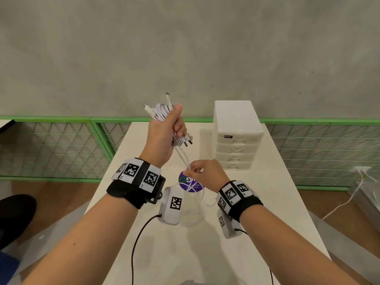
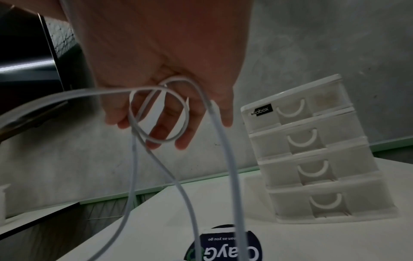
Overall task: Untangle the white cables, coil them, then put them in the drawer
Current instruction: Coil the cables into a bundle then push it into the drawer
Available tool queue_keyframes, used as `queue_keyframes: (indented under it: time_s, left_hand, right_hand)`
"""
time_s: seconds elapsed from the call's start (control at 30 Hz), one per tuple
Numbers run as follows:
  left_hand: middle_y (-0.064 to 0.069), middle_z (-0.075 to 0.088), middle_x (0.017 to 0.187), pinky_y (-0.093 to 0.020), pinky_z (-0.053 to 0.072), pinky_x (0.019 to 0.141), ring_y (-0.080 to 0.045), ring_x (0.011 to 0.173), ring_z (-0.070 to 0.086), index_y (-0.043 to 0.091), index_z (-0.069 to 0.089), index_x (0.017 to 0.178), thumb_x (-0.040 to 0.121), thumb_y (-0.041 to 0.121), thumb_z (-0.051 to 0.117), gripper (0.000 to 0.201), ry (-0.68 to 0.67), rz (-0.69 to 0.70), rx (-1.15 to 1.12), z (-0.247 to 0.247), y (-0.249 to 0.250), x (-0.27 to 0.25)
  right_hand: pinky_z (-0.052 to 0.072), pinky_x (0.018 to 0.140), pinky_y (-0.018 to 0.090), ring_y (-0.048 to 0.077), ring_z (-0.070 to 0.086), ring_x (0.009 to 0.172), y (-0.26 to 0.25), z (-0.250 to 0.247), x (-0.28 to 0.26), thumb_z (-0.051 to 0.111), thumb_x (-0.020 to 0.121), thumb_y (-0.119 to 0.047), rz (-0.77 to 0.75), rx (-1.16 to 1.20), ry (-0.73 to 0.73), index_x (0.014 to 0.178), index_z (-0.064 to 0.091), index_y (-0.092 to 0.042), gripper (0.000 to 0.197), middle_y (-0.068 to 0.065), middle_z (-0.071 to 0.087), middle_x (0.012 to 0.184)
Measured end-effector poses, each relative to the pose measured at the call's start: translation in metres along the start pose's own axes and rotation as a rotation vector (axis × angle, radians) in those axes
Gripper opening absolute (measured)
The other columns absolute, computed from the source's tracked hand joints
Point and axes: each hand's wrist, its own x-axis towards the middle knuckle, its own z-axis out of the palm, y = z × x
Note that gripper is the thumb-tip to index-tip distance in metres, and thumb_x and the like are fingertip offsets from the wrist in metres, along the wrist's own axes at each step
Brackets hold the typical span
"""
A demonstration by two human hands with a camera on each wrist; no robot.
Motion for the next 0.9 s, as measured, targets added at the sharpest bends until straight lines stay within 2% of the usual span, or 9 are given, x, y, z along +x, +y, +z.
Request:
queue_keyframes:
  time_s: [0.17, 0.23, 0.33, 0.43, 0.53, 0.6, 0.67, 0.77, 0.9]
  left_hand:
    - [0.003, 0.049, 0.058, -0.019, 0.04, 0.05, -0.011, 0.054, 0.048, 0.014, 0.054, 0.077, 0.093, 0.019, 0.058, 0.018, 0.197, 0.318, 0.612, -0.016, -0.018, 0.006]
    - [0.004, 0.051, 0.063, -0.017, 0.037, 0.052, -0.012, 0.057, 0.049, 0.012, 0.057, 0.082, 0.093, 0.025, 0.06, 0.018, 0.094, 0.384, 1.063, -0.031, -0.024, 0.012]
    - [0.004, 0.042, 0.052, -0.02, 0.025, 0.043, -0.009, 0.044, 0.039, 0.01, 0.047, 0.07, 0.095, 0.04, 0.052, 0.039, -0.161, 0.027, 1.677, -0.042, -0.031, 0.009]
    - [-0.001, 0.053, 0.046, -0.022, 0.038, 0.049, -0.013, 0.04, 0.048, 0.01, 0.05, 0.052, 0.09, 0.057, 0.05, 0.06, -0.331, -0.324, 1.639, -0.048, -0.039, 0.006]
    - [0.001, 0.051, 0.04, -0.024, 0.042, 0.051, -0.009, 0.033, 0.045, 0.01, 0.049, 0.049, 0.073, 0.056, 0.072, 0.057, -0.489, -0.413, 1.506, -0.05, -0.035, 0.003]
    - [0.002, 0.047, 0.039, -0.023, 0.038, 0.048, -0.007, 0.031, 0.041, 0.011, 0.046, 0.051, 0.068, 0.048, 0.08, 0.053, -0.513, -0.406, 1.546, -0.051, -0.028, 0.001]
    - [0.001, 0.048, 0.041, -0.022, 0.038, 0.046, -0.008, 0.031, 0.042, 0.011, 0.045, 0.051, 0.069, 0.051, 0.078, 0.055, -0.428, -0.344, 1.661, -0.056, -0.021, 0.001]
    - [0.0, 0.051, 0.04, -0.023, 0.04, 0.047, -0.009, 0.03, 0.044, 0.011, 0.047, 0.05, 0.077, 0.049, 0.072, 0.054, -0.23, -0.299, 1.597, -0.069, -0.013, 0.005]
    - [-0.002, 0.05, 0.038, -0.029, 0.046, 0.054, -0.017, 0.034, 0.046, 0.008, 0.048, 0.045, 0.086, 0.042, 0.066, 0.055, -0.03, -0.287, 1.385, -0.081, -0.01, 0.009]
  right_hand:
    - [0.054, 0.081, 0.036, 0.015, 0.065, 0.081, -0.011, -0.001, -0.007, 0.067, 0.078, -0.038, -0.01, 0.026, -0.113, 0.081, 0.065, -0.033, 0.006, -0.008, 0.069, 0.081]
    - [0.054, 0.076, 0.037, 0.017, 0.066, 0.076, -0.013, -0.004, -0.006, 0.067, 0.078, -0.037, -0.074, 0.054, -0.059, 0.082, 0.067, -0.031, 0.007, -0.003, 0.071, 0.079]
    - [0.053, 0.072, 0.034, 0.01, 0.063, 0.071, -0.017, -0.016, 0.0, 0.068, 0.08, -0.036, -0.099, 0.114, 0.006, 0.081, 0.07, -0.031, 0.006, -0.007, 0.069, 0.074]
    - [0.049, 0.073, 0.034, 0.013, 0.06, 0.075, -0.015, -0.022, 0.003, 0.069, 0.08, -0.033, -0.105, 0.082, -0.021, 0.083, 0.073, -0.025, 0.01, -0.005, 0.066, 0.079]
    - [0.049, 0.075, 0.028, 0.008, 0.062, 0.077, -0.006, -0.019, 0.001, 0.069, 0.08, -0.021, -0.071, 0.212, -0.06, 0.089, 0.076, -0.02, 0.011, -0.003, 0.069, 0.088]
    - [0.047, 0.064, 0.019, 0.003, 0.061, 0.064, 0.003, -0.019, -0.001, 0.068, 0.082, -0.016, -0.007, 0.364, -0.036, 0.094, 0.075, -0.022, 0.016, -0.003, 0.071, 0.091]
    - [0.041, 0.05, 0.018, 0.011, 0.058, 0.053, 0.016, -0.023, -0.003, 0.065, 0.084, -0.016, 0.079, 0.459, 0.046, 0.094, 0.073, -0.03, 0.018, 0.0, 0.072, 0.089]
    - [0.039, 0.045, 0.021, 0.015, 0.049, 0.043, 0.049, -0.027, -0.007, 0.056, 0.092, -0.021, 0.208, 0.451, 0.226, 0.1, 0.071, -0.021, 0.018, 0.002, 0.068, 0.079]
    - [0.047, 0.073, 0.032, 0.023, 0.059, 0.069, 0.093, -0.026, -0.013, 0.049, 0.093, -0.03, 0.48, 0.098, 0.232, 0.101, 0.07, -0.011, 0.029, 0.007, 0.07, 0.088]
